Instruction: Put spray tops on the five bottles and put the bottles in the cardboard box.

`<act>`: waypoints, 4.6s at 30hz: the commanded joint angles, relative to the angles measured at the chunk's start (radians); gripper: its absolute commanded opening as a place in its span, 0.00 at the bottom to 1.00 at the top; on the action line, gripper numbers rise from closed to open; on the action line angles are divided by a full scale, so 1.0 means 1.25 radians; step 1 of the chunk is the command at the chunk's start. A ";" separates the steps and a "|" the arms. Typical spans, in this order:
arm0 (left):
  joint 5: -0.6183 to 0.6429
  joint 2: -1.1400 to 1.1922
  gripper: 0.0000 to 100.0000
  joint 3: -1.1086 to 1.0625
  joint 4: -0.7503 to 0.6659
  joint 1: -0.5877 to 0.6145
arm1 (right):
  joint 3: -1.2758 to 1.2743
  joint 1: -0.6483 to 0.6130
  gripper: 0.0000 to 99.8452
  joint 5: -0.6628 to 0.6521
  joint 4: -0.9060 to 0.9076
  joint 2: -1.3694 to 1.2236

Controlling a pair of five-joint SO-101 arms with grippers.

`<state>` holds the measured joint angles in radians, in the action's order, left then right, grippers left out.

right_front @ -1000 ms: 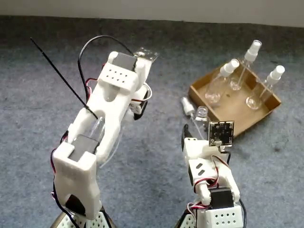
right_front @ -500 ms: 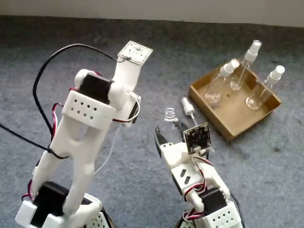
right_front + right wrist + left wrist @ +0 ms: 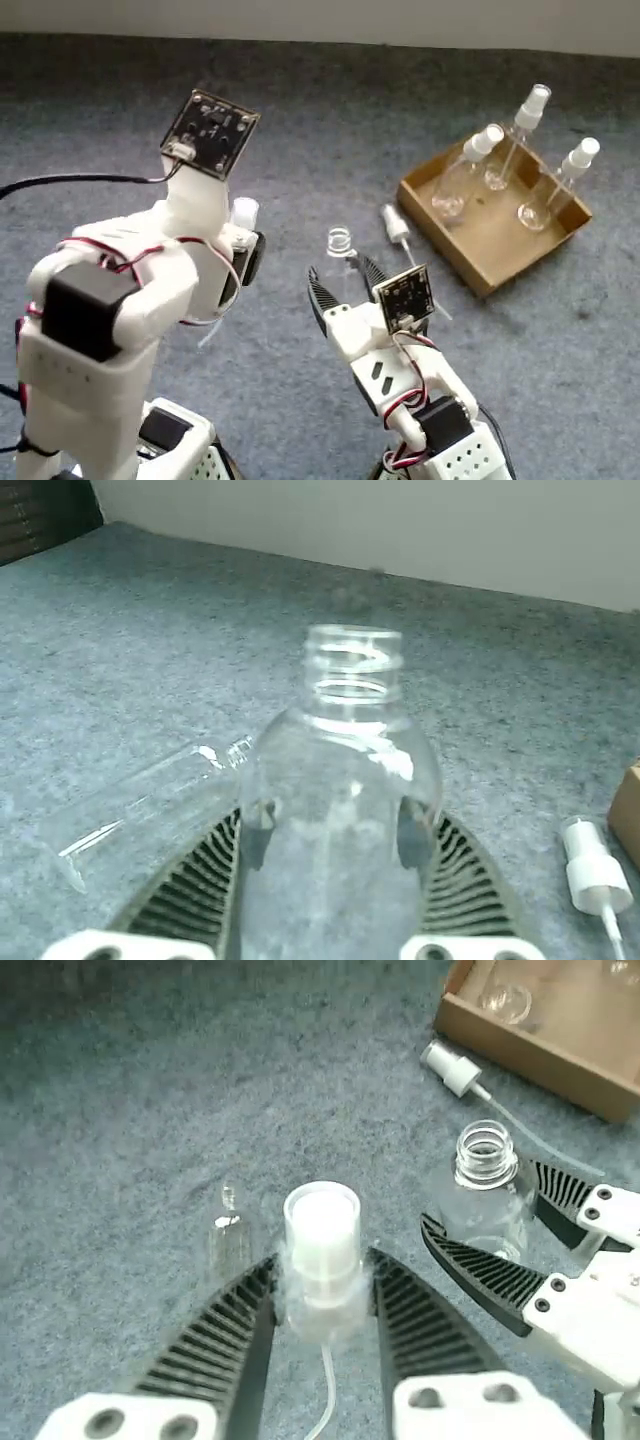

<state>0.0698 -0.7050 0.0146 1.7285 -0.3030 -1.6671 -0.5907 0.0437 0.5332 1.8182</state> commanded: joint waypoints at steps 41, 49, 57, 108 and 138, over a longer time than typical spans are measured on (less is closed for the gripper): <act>0.409 -0.160 0.00 -0.247 -0.803 -0.014 | -0.087 0.004 0.10 -0.233 -0.060 0.018; 0.410 -0.242 0.00 -0.144 -0.613 -0.018 | -0.087 0.004 0.10 -0.233 -0.036 0.018; 0.410 -0.303 0.00 -0.246 -0.595 -0.018 | -0.087 0.004 0.10 -0.233 -0.019 0.018; 0.466 -0.385 0.00 -0.806 -0.853 -0.155 | -0.087 0.004 0.10 -0.237 -0.002 0.018; 0.404 -0.386 0.00 -0.816 -0.800 -0.206 | -0.087 0.004 0.10 -0.237 -0.001 0.018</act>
<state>0.5838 -1.1884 -1.0119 0.7219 -0.5194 -1.6671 -0.5892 -0.2401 0.5317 1.8167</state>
